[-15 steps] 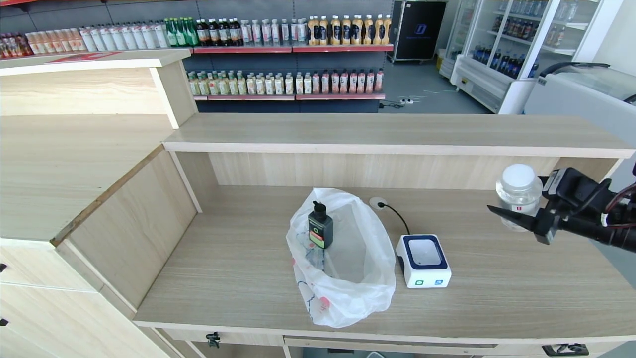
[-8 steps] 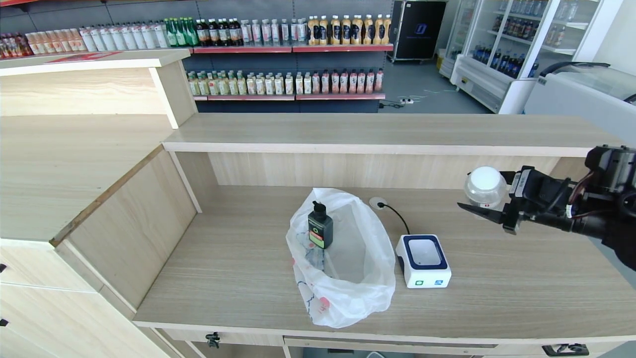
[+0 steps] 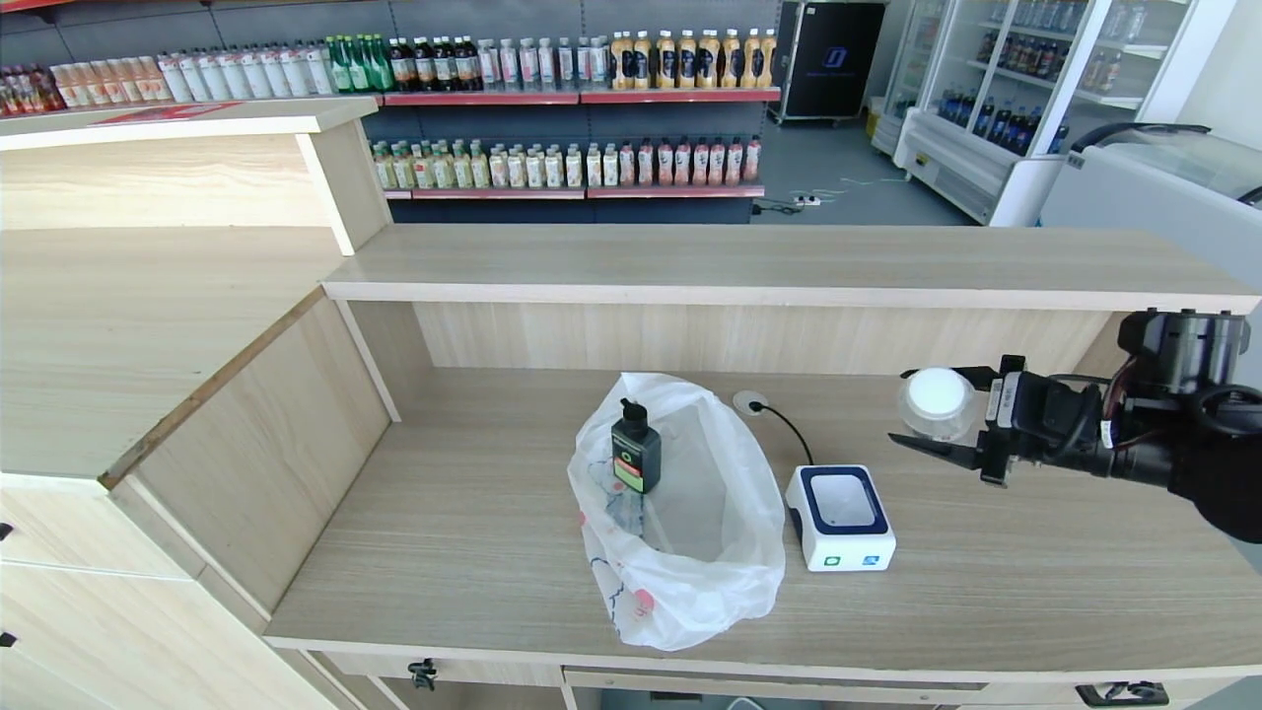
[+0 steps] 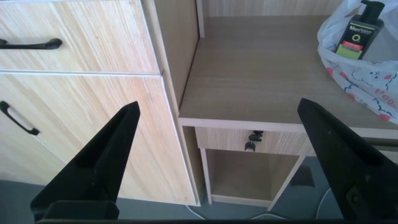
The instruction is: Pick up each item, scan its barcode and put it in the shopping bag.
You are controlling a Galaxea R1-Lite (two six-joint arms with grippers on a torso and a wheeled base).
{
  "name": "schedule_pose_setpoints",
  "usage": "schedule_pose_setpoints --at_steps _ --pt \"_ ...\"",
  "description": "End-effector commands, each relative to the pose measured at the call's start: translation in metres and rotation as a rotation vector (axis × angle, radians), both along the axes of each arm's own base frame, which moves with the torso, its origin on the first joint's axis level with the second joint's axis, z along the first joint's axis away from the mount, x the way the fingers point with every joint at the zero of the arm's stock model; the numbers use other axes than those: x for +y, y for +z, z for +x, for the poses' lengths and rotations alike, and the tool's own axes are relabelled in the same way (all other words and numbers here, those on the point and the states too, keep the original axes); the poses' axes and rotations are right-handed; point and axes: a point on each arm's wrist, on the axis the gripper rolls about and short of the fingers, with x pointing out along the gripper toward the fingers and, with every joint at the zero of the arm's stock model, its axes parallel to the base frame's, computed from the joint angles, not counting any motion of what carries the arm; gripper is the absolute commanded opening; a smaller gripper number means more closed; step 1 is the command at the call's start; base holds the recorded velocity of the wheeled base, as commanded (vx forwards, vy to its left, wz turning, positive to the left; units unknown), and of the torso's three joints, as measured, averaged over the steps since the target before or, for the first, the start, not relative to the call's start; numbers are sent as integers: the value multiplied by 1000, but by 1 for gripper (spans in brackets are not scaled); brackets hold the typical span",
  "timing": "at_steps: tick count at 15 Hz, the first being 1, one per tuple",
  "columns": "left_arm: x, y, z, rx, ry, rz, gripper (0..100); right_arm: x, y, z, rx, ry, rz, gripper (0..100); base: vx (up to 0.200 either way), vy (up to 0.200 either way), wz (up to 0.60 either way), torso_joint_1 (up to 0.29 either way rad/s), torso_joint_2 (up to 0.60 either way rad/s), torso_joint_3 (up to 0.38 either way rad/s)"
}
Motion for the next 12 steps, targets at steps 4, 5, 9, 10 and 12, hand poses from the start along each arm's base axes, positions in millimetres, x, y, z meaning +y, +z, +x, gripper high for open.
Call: schedule_pose_setpoints --at_steps 4,5,9,10,12 --pt "0 0 0 0 1 0 100 -13 -8 -4 -18 69 -134 0 0 0 0 0 0 0" --pt "0 0 0 0 1 0 100 -13 -9 -4 -18 98 -146 0 0 0 0 0 0 0" --pt "0 0 0 0 2 0 100 -13 -15 -2 -16 122 -176 0 0 0 0 0 0 0" --pt "0 0 0 0 2 0 100 -13 -15 -2 -20 124 -181 0 0 0 0 0 0 0" --pt "0 0 0 0 1 0 100 -11 -17 -5 -22 137 -187 0 0 0 0 0 0 0"
